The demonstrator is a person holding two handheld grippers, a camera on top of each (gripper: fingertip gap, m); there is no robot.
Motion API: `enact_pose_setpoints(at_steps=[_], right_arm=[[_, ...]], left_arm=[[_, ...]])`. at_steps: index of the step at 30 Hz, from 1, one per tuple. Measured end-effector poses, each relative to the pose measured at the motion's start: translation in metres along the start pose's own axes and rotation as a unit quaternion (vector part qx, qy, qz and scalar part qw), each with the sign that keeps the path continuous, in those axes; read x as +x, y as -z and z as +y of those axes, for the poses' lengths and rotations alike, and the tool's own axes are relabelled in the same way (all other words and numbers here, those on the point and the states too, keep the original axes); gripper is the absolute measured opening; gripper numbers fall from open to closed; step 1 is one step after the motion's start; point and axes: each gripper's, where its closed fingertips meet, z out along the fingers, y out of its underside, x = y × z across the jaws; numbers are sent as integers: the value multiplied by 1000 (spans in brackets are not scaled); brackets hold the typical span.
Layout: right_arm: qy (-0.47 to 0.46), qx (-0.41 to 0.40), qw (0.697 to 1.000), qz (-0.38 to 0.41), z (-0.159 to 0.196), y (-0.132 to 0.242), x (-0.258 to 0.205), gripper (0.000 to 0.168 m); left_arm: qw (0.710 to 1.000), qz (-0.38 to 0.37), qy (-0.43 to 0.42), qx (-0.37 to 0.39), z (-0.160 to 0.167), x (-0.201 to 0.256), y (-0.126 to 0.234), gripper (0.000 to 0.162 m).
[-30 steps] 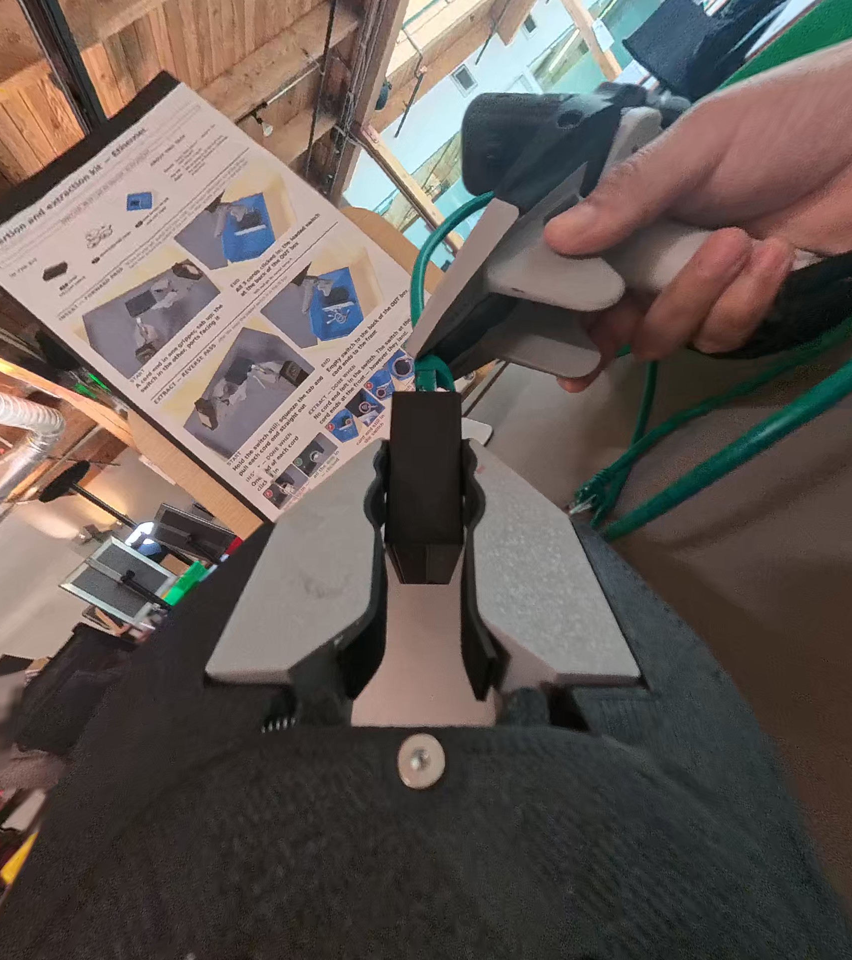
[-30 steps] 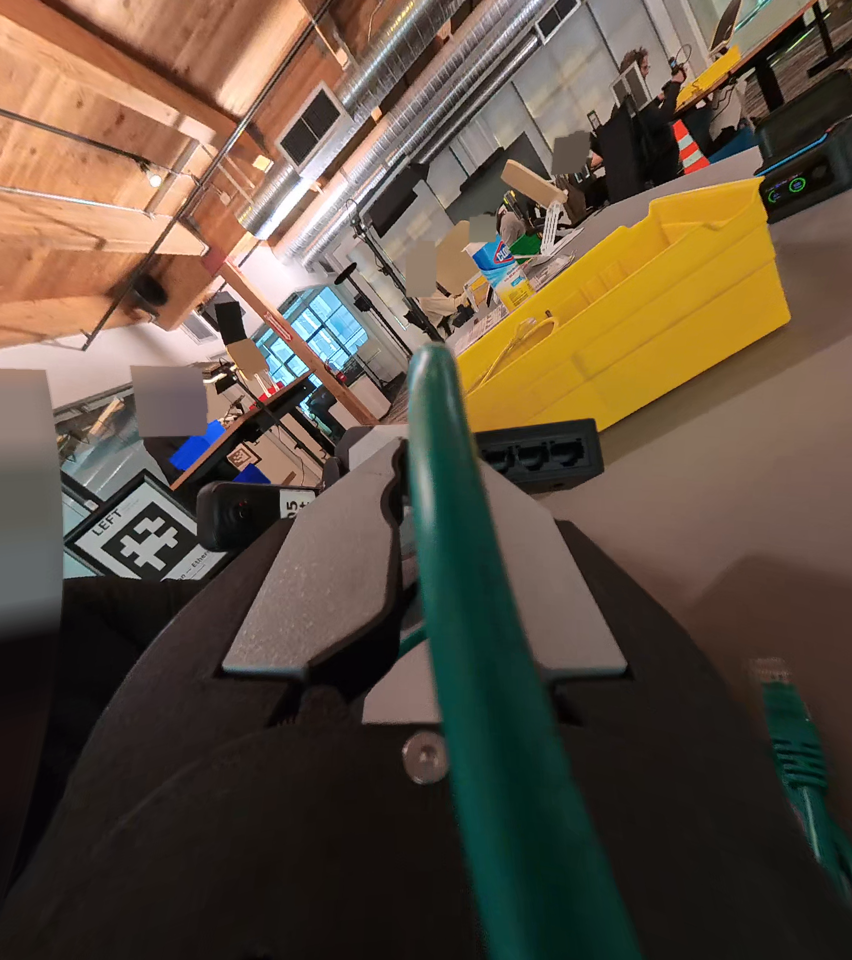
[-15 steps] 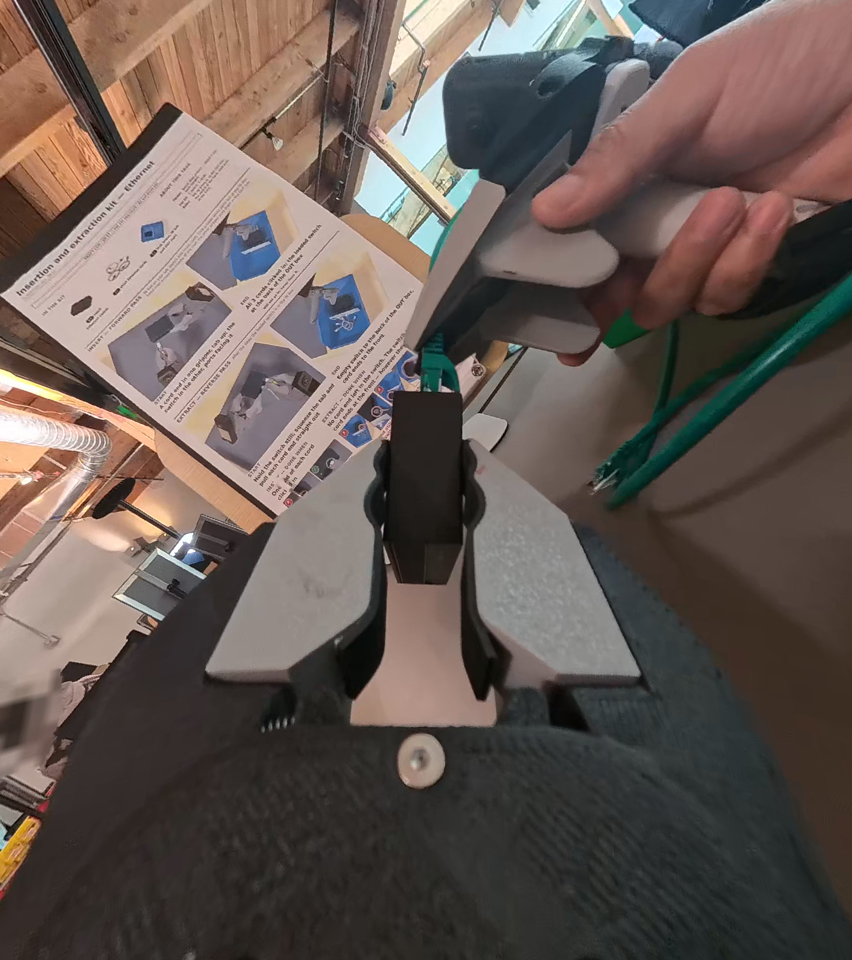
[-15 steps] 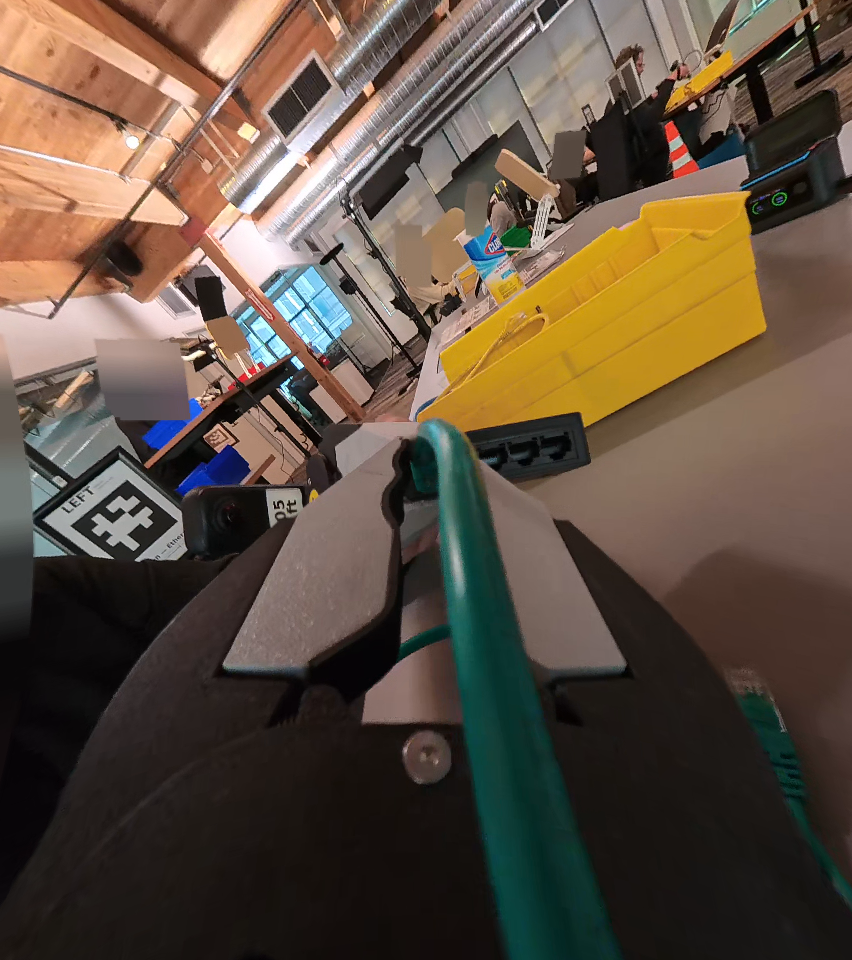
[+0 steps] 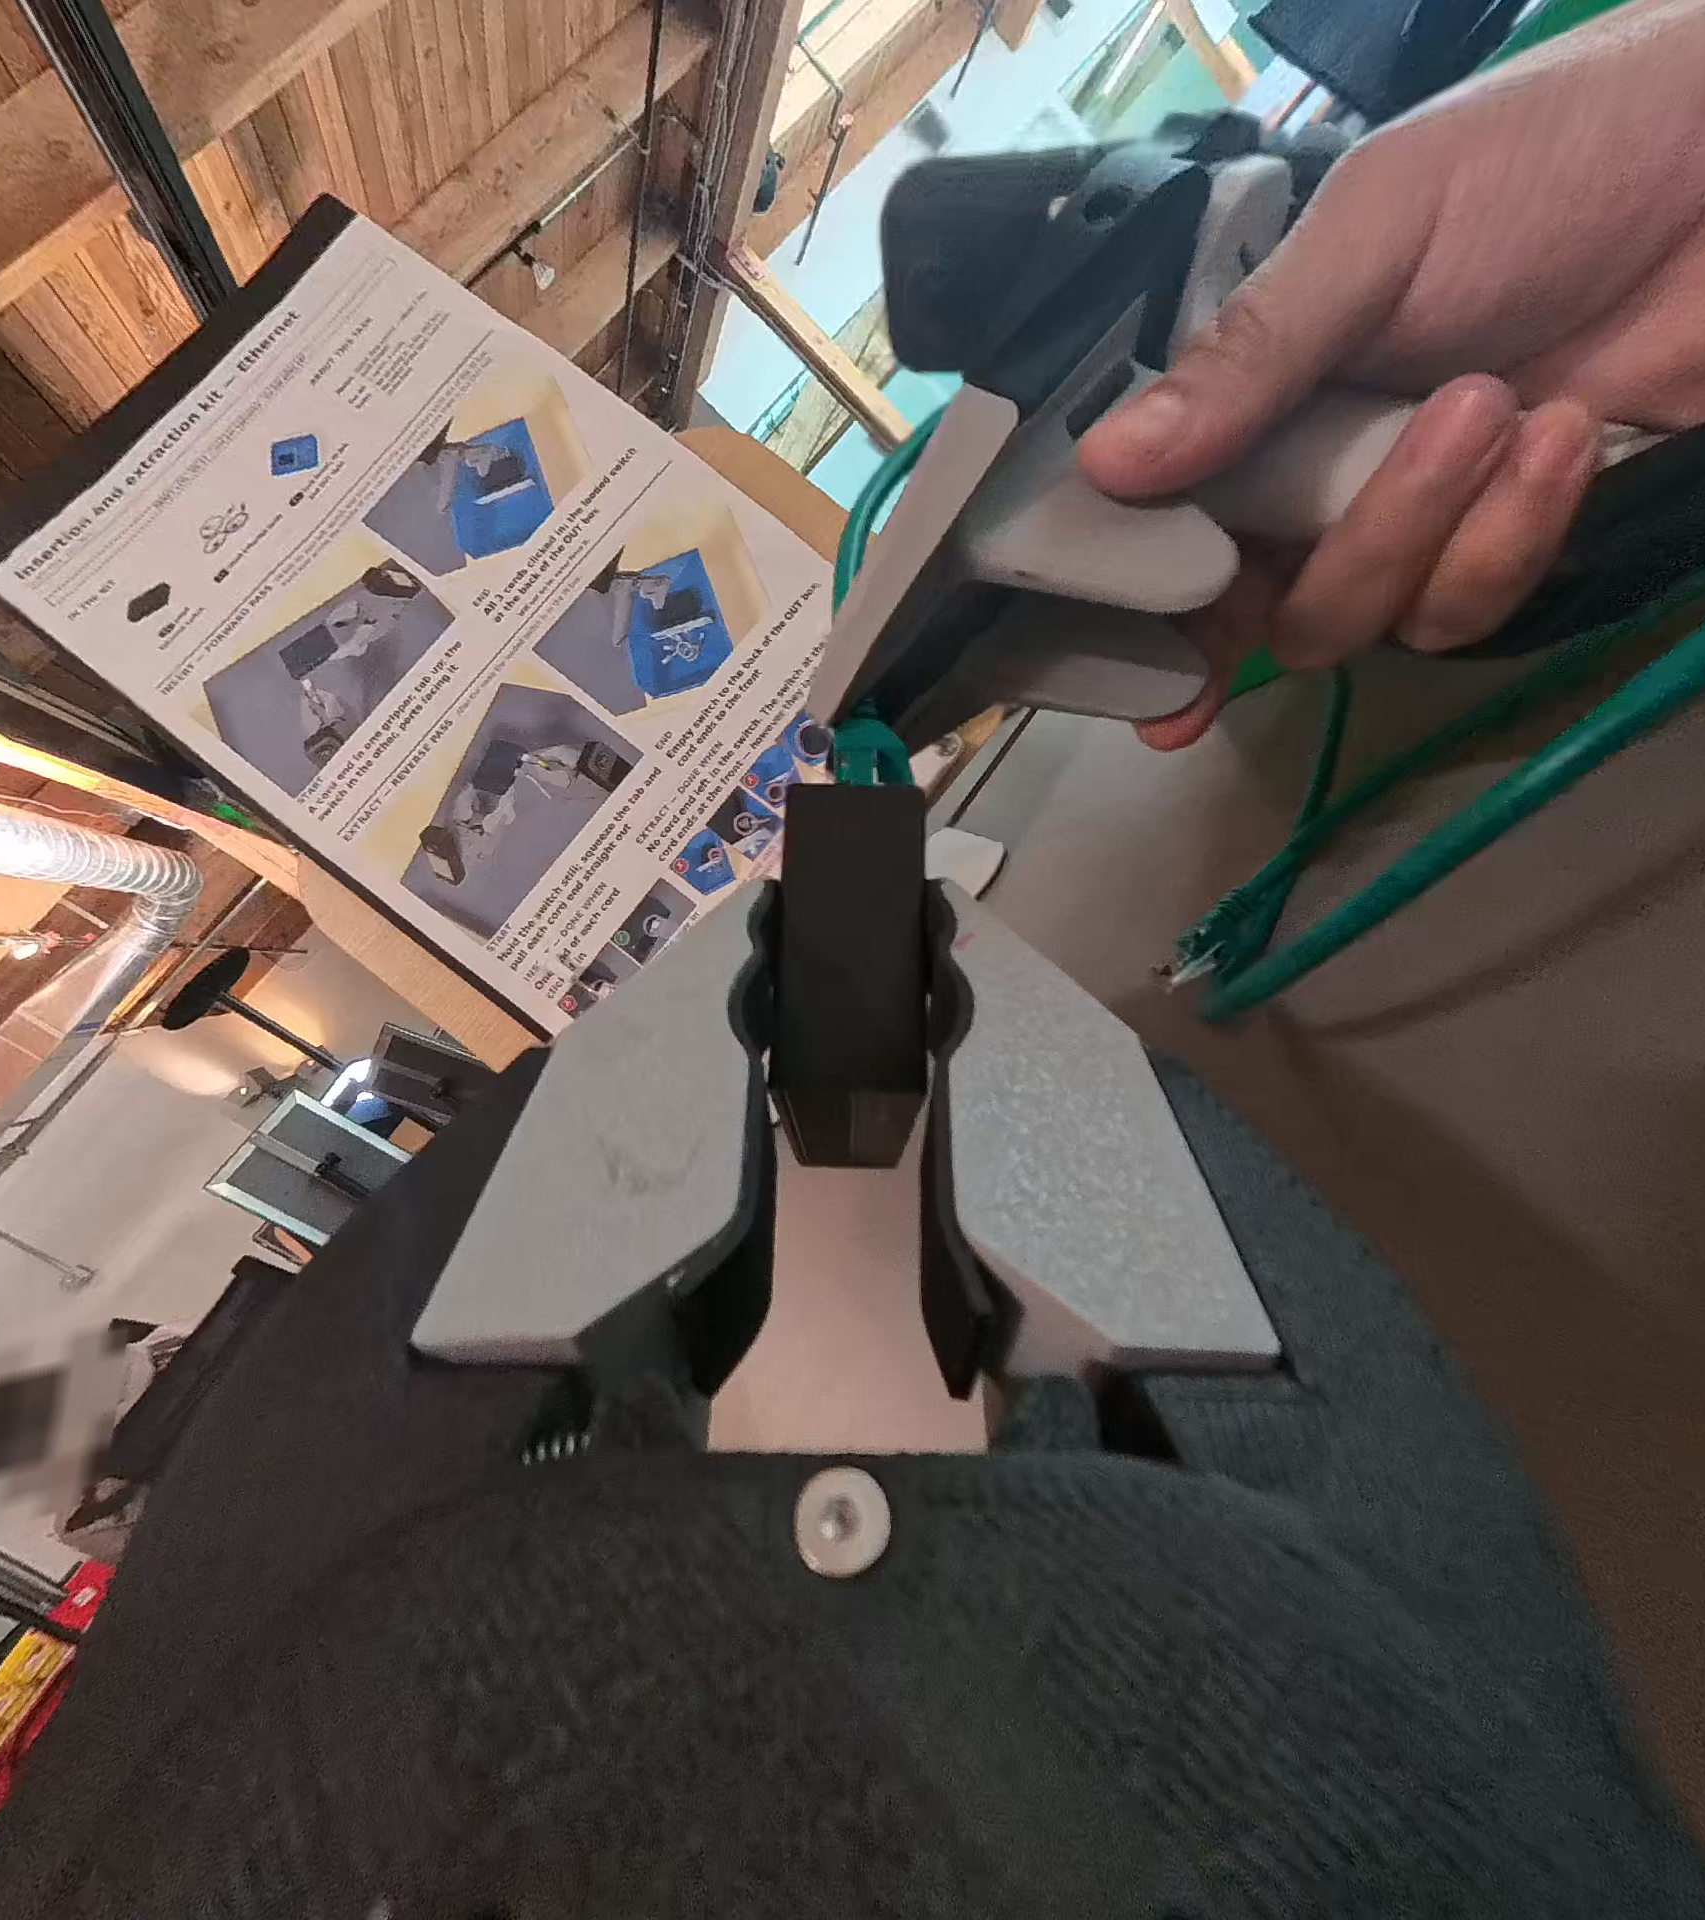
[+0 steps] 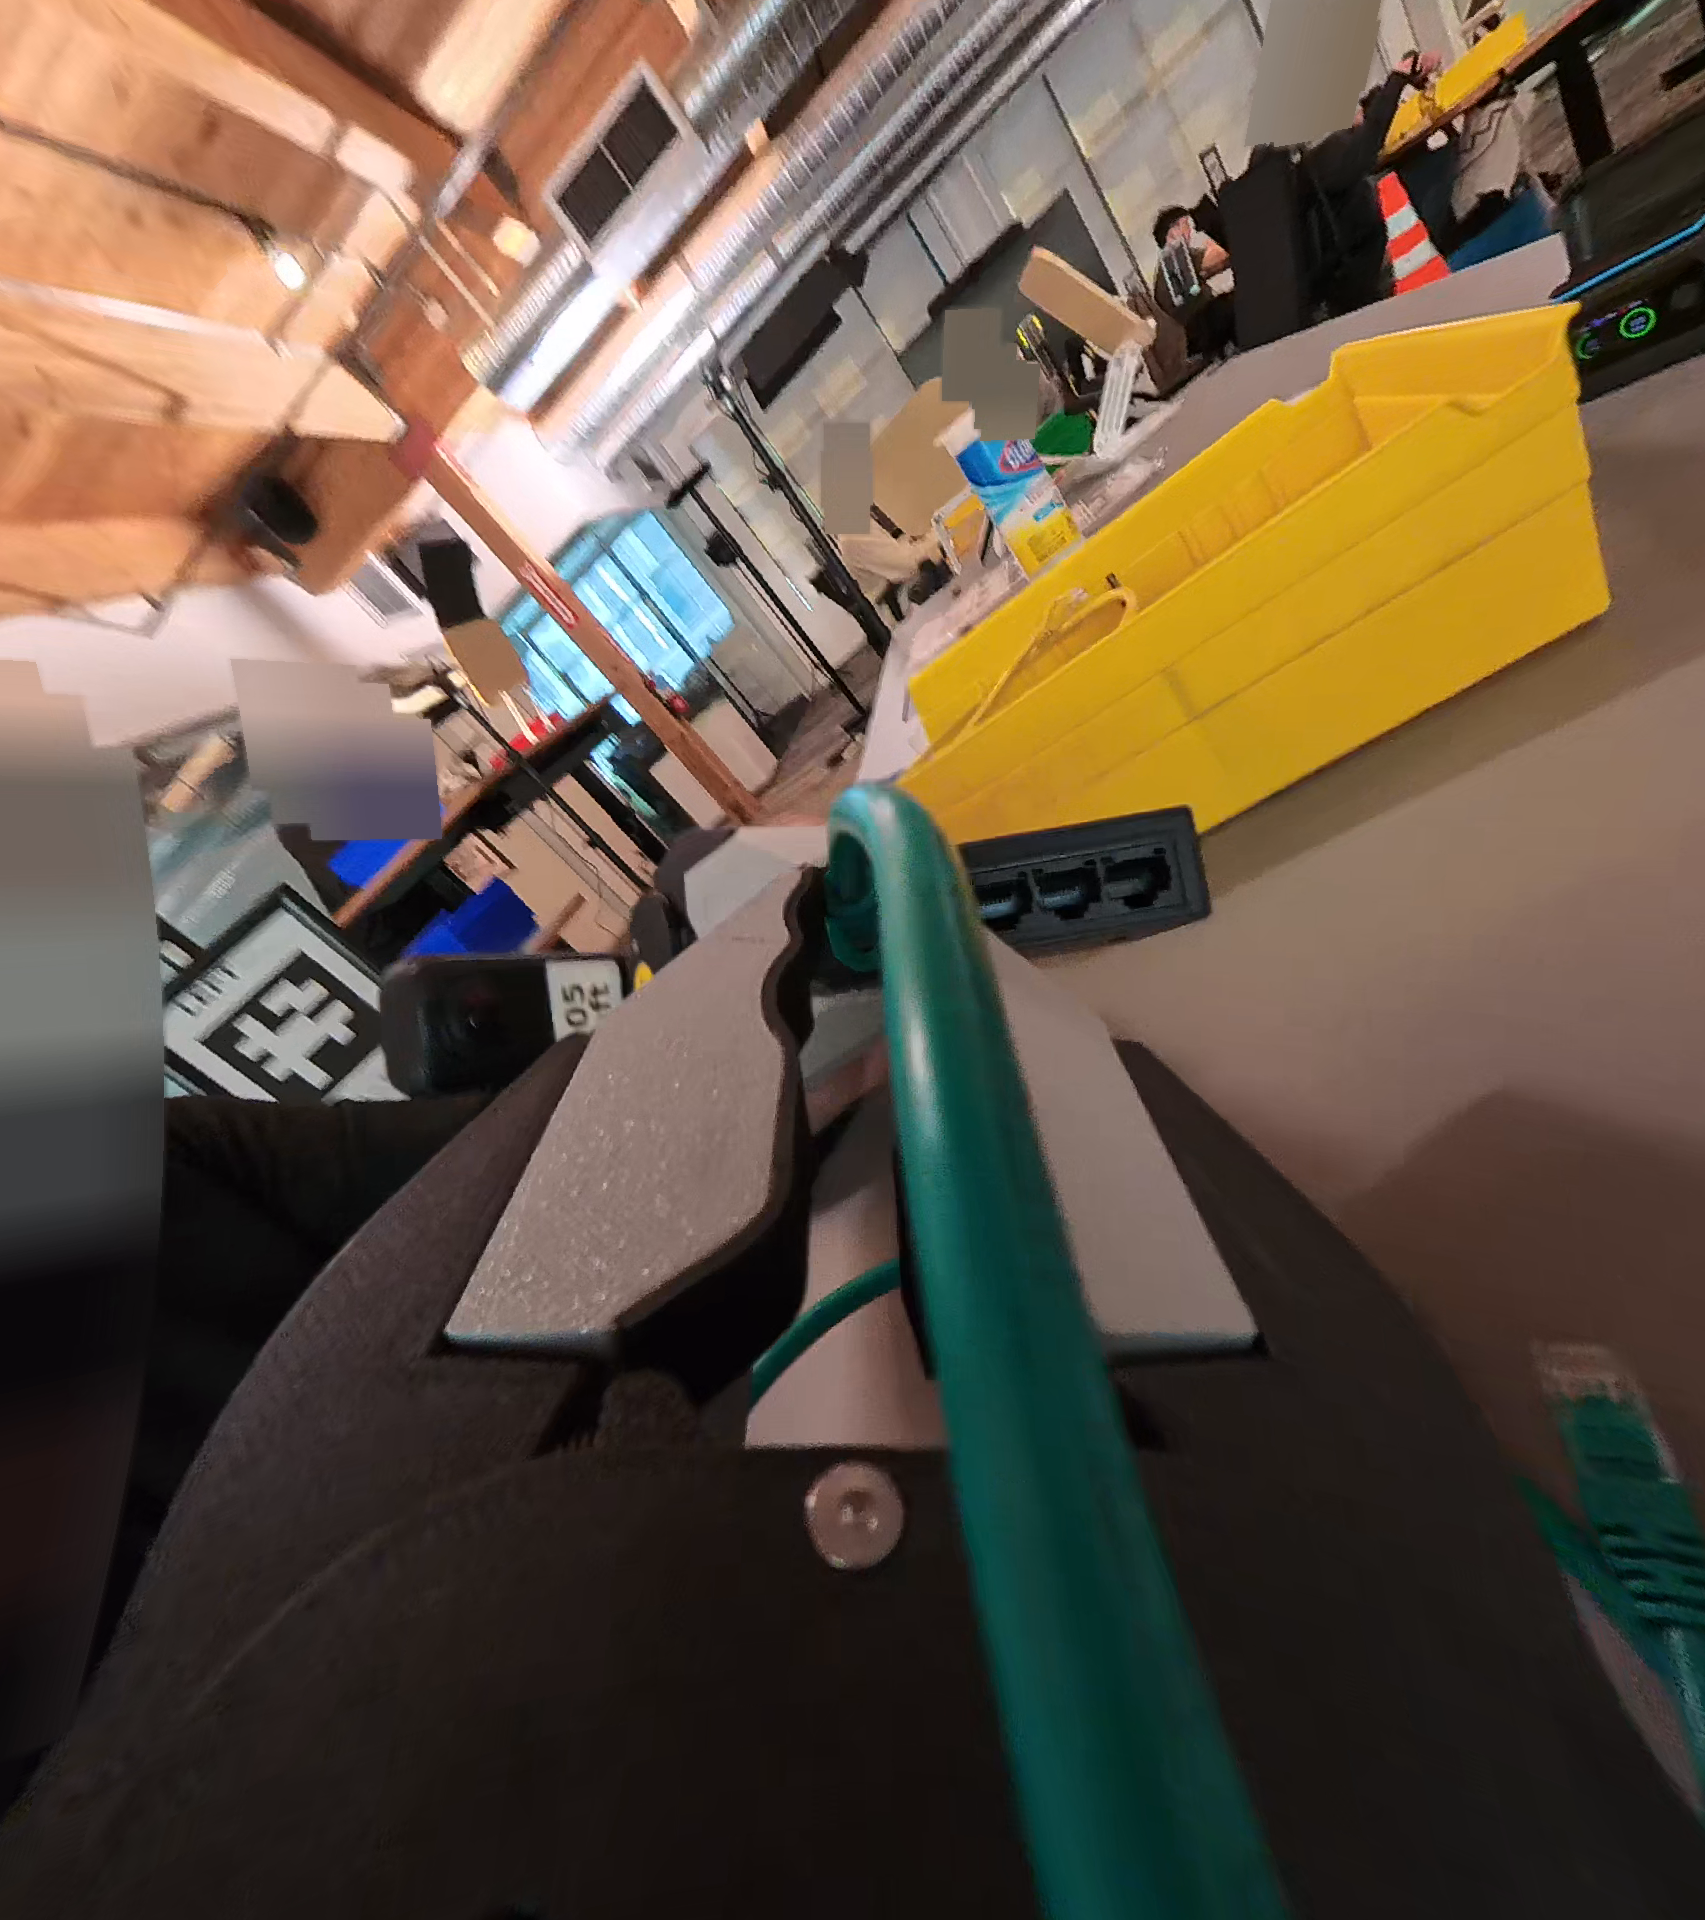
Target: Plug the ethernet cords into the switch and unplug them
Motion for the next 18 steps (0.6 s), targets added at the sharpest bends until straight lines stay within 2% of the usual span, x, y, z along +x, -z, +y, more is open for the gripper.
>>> enact_pose_setpoints(at_steps=[3,7,11,18], right_arm=[[-39,23,999,-27,-3,-2,-1,10],[-42,24,999,-12,0,-5,5,7],[-58,60,996,-8,-9,-6,16,9],[-40,42,998,7,-7,-2,20,9]], left_arm=[[1000,-6,0,3,-2,-2,1,25],[1000,-6,-19,-9,3,-1,1,25],[1000,-6,25,-16,12,-5,-6,25],[999,-22,-34,-30,15,-2,-8,25]])
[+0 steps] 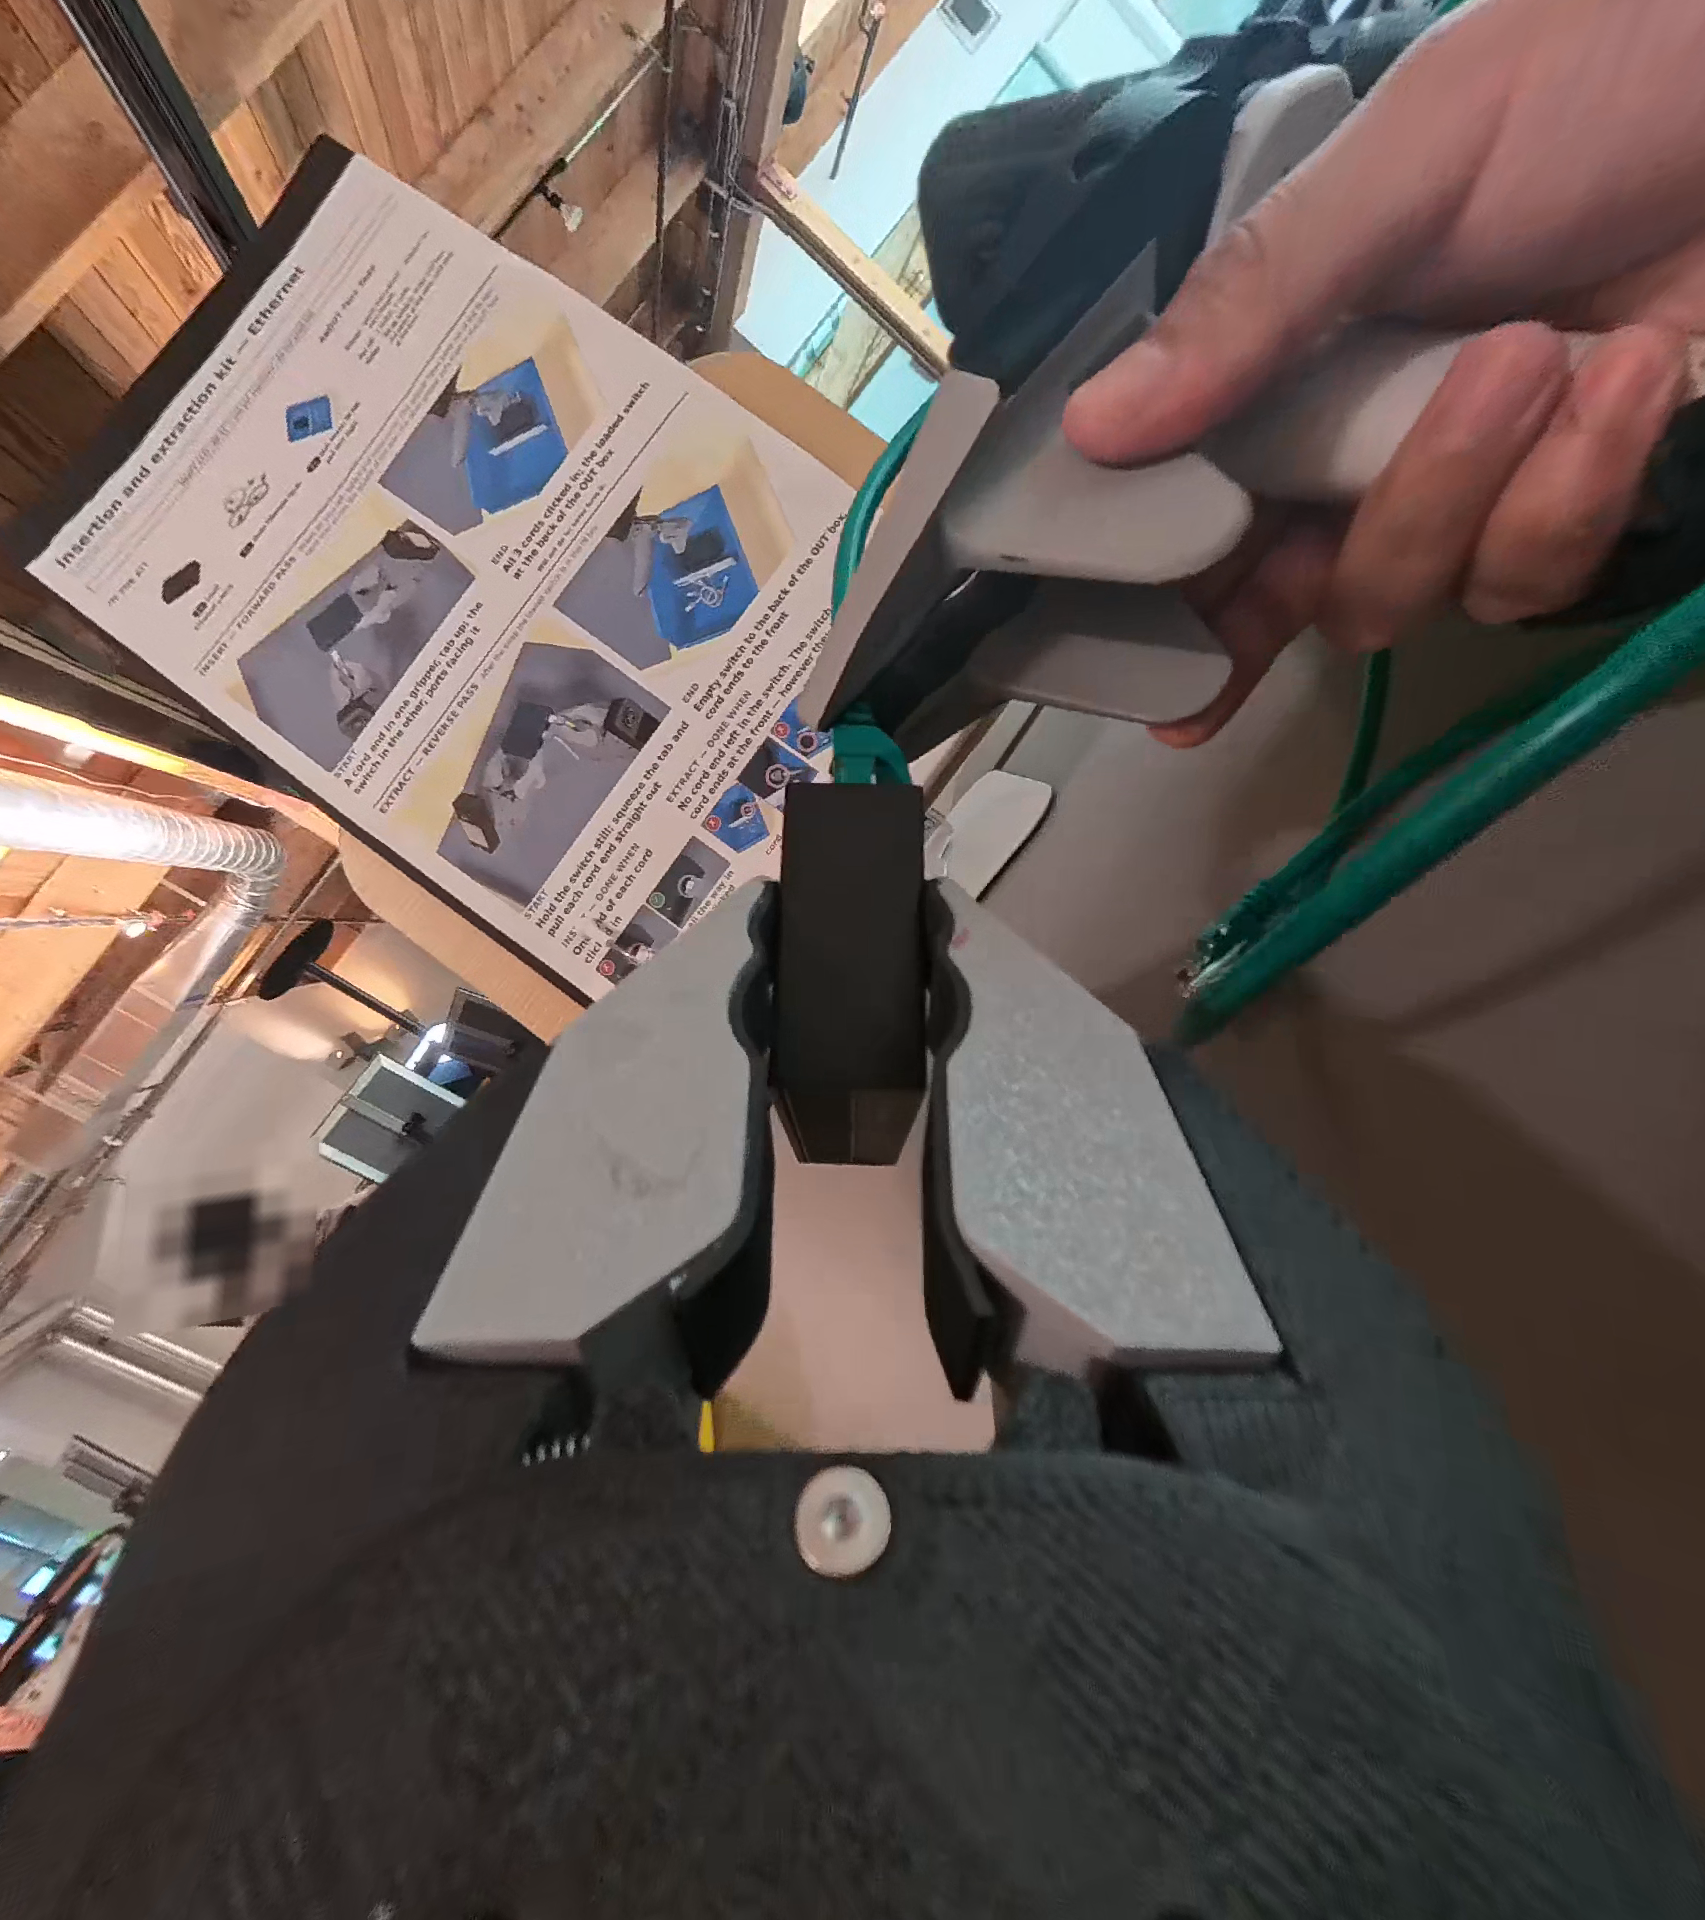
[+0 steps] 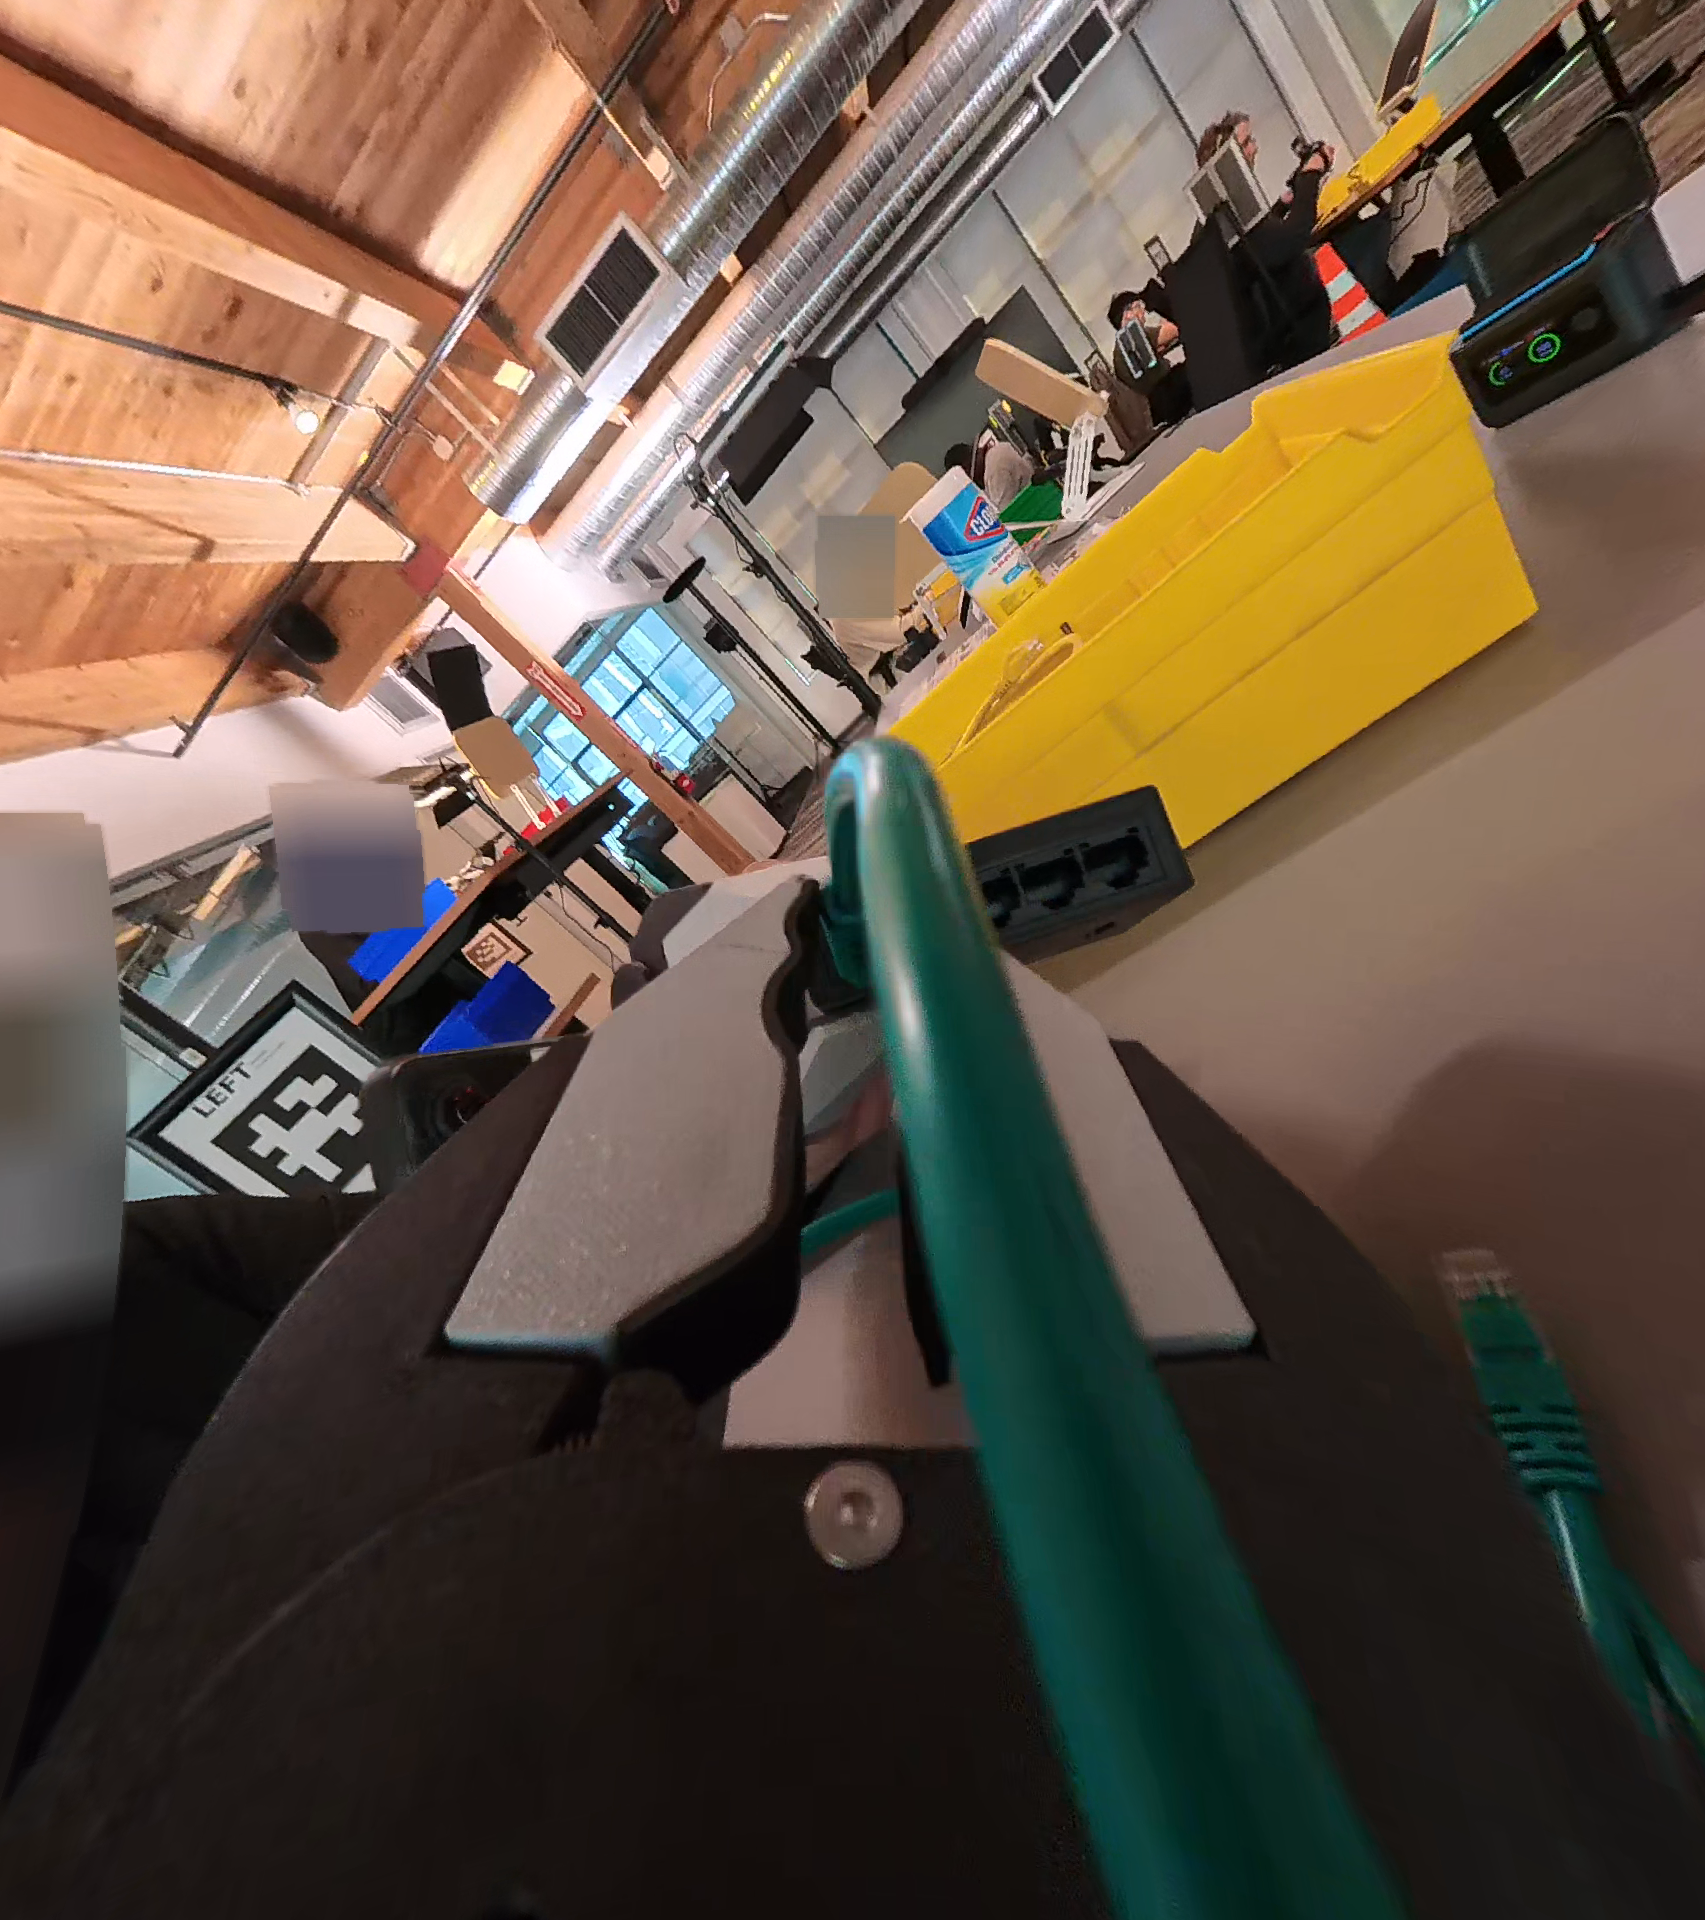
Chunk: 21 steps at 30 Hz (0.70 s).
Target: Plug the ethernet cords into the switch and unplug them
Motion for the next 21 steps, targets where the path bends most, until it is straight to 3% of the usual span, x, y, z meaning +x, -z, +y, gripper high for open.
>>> enact_pose_setpoints(at_steps=[10,15,21], right_arm=[[65,1,997,51,-4,2,6,7],[117,6,985,128,-11,12,21,7],[203,-59,947,243,0,13,46,8]], left_arm=[[997,18,63,-34,18,8,-5,26],[992,43,90,-78,36,18,-10,39],[988,70,103,-96,41,28,-11,49]])
